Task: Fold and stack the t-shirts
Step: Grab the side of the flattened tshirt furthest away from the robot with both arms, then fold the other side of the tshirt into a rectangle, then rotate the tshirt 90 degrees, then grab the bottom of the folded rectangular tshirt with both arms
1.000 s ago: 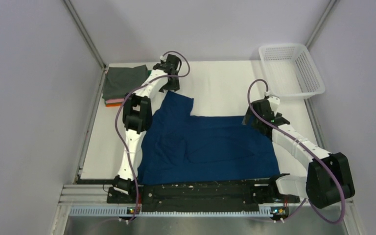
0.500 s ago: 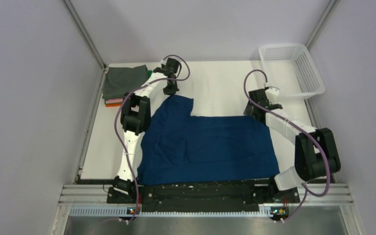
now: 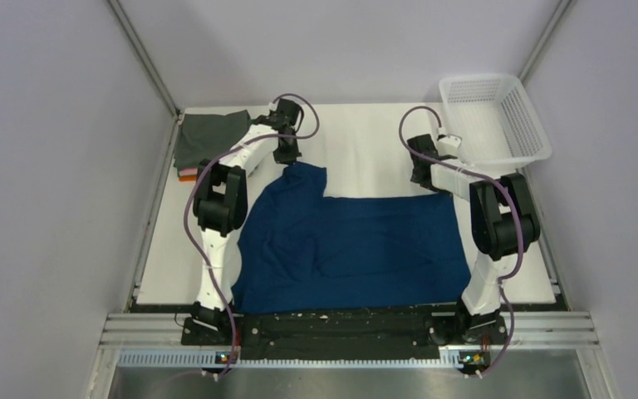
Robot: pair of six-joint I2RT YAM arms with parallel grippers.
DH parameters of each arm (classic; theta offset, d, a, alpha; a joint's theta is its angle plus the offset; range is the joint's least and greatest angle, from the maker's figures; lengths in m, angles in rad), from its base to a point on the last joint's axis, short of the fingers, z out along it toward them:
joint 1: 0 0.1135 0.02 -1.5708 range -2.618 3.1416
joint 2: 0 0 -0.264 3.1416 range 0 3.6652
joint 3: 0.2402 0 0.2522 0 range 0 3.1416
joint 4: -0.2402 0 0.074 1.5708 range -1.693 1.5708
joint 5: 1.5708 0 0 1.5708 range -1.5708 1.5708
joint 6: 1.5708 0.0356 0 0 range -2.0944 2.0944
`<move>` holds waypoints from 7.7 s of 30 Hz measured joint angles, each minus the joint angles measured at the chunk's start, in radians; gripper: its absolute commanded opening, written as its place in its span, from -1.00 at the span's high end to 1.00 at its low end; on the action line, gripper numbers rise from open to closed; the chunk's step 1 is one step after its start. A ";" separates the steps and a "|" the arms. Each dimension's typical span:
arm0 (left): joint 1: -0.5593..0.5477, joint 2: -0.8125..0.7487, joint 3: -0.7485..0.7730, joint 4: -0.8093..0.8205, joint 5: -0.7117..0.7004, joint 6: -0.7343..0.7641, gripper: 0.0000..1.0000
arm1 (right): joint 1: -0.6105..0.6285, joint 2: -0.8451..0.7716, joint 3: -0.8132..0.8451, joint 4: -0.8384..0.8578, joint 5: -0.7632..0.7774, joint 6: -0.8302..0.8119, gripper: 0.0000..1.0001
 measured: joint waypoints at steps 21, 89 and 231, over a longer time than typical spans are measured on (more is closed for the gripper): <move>0.002 -0.006 -0.002 0.020 -0.056 -0.008 1.00 | -0.007 0.039 0.031 -0.145 0.035 0.038 0.22; -0.418 -1.616 -1.186 -0.233 0.049 -0.410 1.00 | 0.046 -0.932 -0.452 -0.480 -0.102 0.142 0.64; -0.685 -1.040 -1.430 0.419 0.173 -0.699 1.00 | 0.716 -0.960 -0.834 -0.119 -0.668 0.351 1.00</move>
